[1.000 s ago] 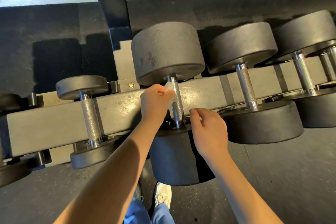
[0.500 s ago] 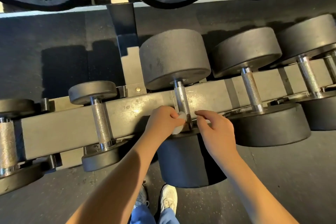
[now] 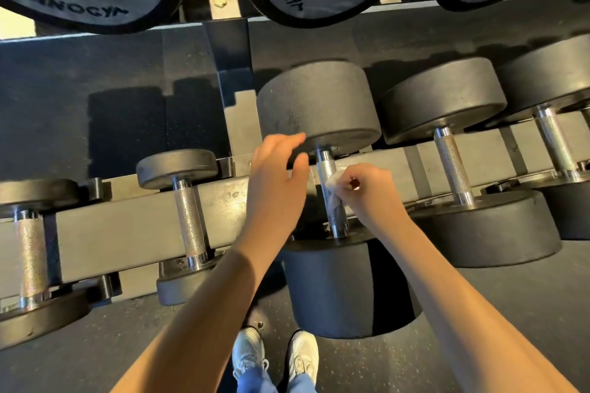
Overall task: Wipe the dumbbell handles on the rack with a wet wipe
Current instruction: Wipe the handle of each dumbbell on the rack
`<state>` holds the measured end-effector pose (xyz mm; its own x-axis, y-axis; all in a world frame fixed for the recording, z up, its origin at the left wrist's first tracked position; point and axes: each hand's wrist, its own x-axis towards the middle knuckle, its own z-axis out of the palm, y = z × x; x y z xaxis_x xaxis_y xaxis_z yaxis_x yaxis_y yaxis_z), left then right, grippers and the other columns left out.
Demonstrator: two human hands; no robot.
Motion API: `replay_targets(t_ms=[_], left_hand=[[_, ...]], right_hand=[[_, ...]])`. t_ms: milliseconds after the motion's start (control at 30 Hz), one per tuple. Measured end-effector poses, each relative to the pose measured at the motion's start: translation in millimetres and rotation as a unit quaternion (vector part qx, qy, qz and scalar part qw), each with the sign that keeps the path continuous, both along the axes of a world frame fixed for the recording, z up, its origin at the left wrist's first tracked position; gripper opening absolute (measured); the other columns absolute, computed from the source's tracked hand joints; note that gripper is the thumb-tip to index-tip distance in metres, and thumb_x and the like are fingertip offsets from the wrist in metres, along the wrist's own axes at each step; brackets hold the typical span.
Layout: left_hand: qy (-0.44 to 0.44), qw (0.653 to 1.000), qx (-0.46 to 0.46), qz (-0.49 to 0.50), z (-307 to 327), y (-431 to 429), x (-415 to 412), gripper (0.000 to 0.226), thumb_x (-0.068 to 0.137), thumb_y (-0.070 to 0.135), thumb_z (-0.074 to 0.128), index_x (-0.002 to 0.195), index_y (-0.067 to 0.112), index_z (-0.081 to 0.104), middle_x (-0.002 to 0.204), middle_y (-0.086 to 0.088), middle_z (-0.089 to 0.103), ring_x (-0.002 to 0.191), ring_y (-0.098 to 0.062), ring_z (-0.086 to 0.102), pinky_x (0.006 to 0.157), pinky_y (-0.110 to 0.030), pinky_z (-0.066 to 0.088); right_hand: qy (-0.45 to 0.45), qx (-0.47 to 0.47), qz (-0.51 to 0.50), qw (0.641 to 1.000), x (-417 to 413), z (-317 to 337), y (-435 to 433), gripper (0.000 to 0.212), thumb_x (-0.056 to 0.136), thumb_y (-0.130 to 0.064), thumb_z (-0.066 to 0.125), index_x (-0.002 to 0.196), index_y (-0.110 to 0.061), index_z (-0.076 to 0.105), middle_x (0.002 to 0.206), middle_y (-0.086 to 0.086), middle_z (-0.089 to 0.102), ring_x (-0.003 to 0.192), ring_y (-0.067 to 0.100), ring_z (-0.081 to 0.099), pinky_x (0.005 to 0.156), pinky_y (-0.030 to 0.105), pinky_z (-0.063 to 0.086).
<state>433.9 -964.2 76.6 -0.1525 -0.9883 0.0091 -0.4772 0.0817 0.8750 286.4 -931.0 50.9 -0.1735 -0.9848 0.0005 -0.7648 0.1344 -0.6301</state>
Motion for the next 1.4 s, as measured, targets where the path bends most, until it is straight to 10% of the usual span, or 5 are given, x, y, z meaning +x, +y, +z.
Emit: replay_targets(t_ms=[200,600,867,1400], left_hand=[[-0.041,0.998,-0.036,-0.017,-7,-16,4,0.039,0.098,0.012,0.046,0.135,0.019,0.051,0.134,0.012,0.045,0.117,0.01,0.028,0.095,0.002,0.021],[-0.027,1.0,-0.008,-0.011,-4,-18,4,0.038,0.097,0.013,0.047,0.134,0.021,0.053,0.131,0.017,0.046,0.118,0.008,0.032,0.088,0.009,0.017],[-0.035,0.999,0.005,-0.018,1,-16,3,0.042,0.096,0.012,0.048,0.137,0.022,0.05,0.136,0.015,0.045,0.122,0.005,0.032,0.103,-0.015,0.031],[-0.094,0.993,0.006,-0.072,3,-12,8,0.052,0.096,0.012,0.048,0.146,0.019,0.036,0.149,0.008,0.033,0.137,-0.008,0.026,0.105,-0.016,0.019]], right_hand=[[0.063,0.162,0.033,0.984,0,-2,11,0.033,0.081,-0.007,0.066,0.056,-0.023,0.051,0.071,-0.01,0.056,0.077,0.008,0.061,0.068,0.012,0.043],[-0.002,0.053,-0.025,0.998,-2,-6,-18,0.021,0.081,-0.003,0.067,0.063,-0.014,0.069,0.069,-0.009,0.059,0.068,0.005,0.055,0.067,0.009,0.041],[0.007,0.14,-0.015,0.99,-7,-4,-13,0.024,0.078,-0.004,0.066,0.056,-0.012,0.064,0.061,-0.008,0.058,0.058,0.001,0.053,0.057,0.01,0.037],[0.022,0.241,0.039,0.97,-6,7,11,0.01,0.068,-0.002,0.079,0.073,-0.01,0.075,0.062,-0.011,0.056,0.064,0.003,0.054,0.057,0.005,0.037]])
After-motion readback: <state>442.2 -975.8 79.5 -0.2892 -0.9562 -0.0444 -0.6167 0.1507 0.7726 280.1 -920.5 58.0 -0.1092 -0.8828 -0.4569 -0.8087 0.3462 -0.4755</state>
